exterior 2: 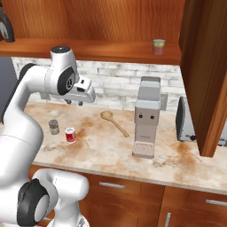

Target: Pick the cans from the counter and place them in their designated side in the cabinet.

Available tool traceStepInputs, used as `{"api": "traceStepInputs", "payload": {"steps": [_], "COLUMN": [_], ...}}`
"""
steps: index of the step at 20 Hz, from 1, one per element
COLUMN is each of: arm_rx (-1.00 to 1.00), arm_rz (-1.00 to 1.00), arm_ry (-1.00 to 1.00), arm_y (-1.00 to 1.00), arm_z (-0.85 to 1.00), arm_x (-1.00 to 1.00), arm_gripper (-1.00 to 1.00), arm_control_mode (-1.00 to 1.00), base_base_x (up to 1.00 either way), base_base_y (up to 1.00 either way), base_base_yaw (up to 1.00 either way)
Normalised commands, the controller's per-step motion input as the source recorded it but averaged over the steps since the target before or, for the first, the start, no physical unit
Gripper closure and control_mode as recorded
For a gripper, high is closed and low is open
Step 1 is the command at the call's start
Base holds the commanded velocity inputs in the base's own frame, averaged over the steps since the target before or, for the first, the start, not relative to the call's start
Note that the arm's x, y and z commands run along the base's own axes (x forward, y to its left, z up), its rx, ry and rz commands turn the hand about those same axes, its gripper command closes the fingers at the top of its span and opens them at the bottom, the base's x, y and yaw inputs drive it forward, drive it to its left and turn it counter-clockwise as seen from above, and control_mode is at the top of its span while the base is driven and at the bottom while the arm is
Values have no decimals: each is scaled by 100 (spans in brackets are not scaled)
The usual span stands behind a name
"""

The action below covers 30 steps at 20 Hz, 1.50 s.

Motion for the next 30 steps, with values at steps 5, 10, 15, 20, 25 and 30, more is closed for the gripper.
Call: {"api": "traceStepInputs", "payload": {"steps": [5, 10, 15, 20, 25, 30], "arm_rx": [0, 0, 0, 0, 0, 0], "arm_rz": [0, 0, 1, 0, 0, 0], "arm_ry": [0, -4, 0, 0, 0, 0], "arm_y": [13, 17, 18, 23, 22, 12], "arm_z": [0, -4, -2, -16, -19, -16], "arm_x": [-11, -22, -10, -2, 0, 0], "arm_gripper": [-100, -100, -100, -100, -100, -100], "arm_control_mode": [-100, -100, -100, -100, -100, -100], "base_base_x": [0, 0, 0, 0, 0, 0], "base_base_y": [0, 0, 0, 0, 0, 0], "base_base_yaw": [0, 0, 0, 0, 0, 0]}}
